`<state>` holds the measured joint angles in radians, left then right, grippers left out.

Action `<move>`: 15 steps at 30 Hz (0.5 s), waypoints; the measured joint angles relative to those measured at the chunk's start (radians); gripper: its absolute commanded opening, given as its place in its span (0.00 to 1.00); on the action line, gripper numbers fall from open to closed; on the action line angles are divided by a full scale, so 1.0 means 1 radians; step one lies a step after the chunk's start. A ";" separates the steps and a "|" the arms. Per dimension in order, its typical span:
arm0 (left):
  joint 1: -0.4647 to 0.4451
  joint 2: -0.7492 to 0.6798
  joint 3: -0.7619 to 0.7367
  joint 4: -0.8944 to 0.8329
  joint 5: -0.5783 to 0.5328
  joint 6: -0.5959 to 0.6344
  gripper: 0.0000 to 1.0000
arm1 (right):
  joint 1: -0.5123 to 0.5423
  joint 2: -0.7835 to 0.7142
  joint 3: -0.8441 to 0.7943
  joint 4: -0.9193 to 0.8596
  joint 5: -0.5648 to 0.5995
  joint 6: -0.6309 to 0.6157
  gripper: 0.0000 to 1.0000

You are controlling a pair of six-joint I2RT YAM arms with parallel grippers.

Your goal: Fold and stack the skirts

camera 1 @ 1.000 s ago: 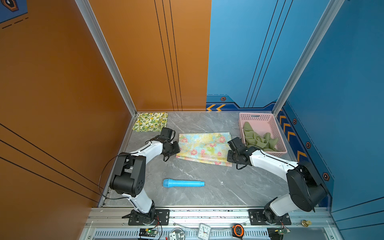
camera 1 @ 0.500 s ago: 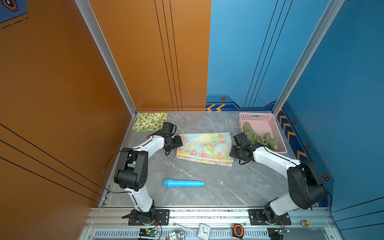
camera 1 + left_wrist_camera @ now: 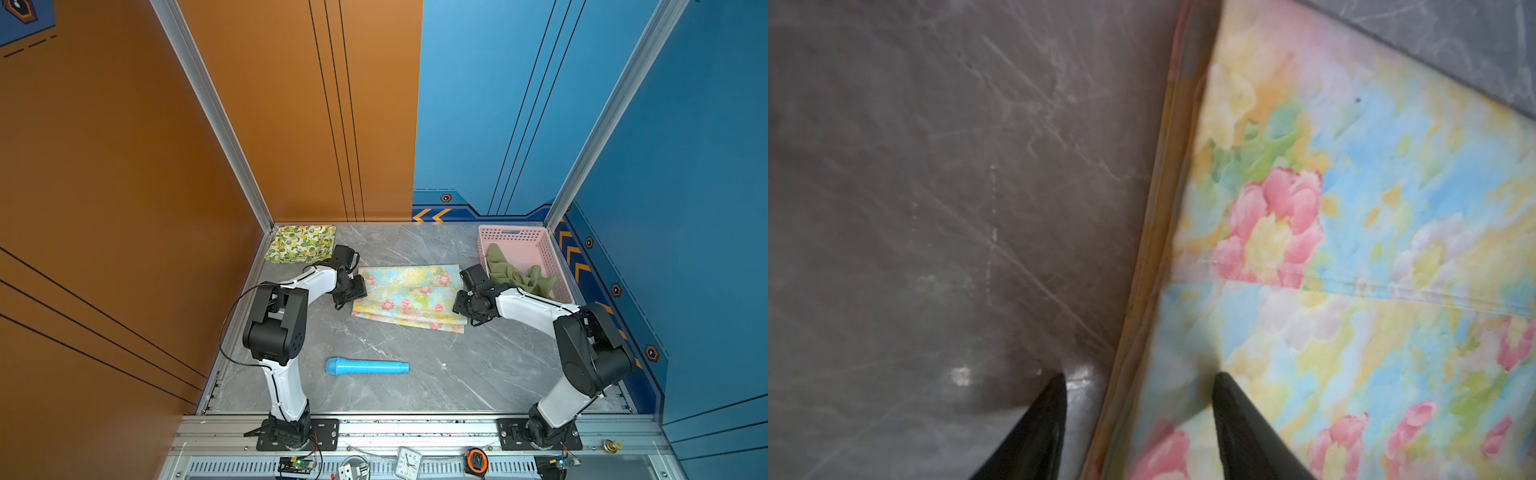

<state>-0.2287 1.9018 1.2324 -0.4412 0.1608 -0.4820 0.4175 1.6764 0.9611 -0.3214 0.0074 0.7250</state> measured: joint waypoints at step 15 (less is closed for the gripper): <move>-0.021 0.032 0.032 -0.028 -0.027 0.049 0.00 | -0.007 0.002 -0.003 0.045 -0.005 0.009 0.55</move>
<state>-0.2493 1.9339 1.2640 -0.4694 0.1341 -0.4332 0.4107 1.6787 0.9585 -0.2764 0.0021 0.7338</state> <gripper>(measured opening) 0.061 0.548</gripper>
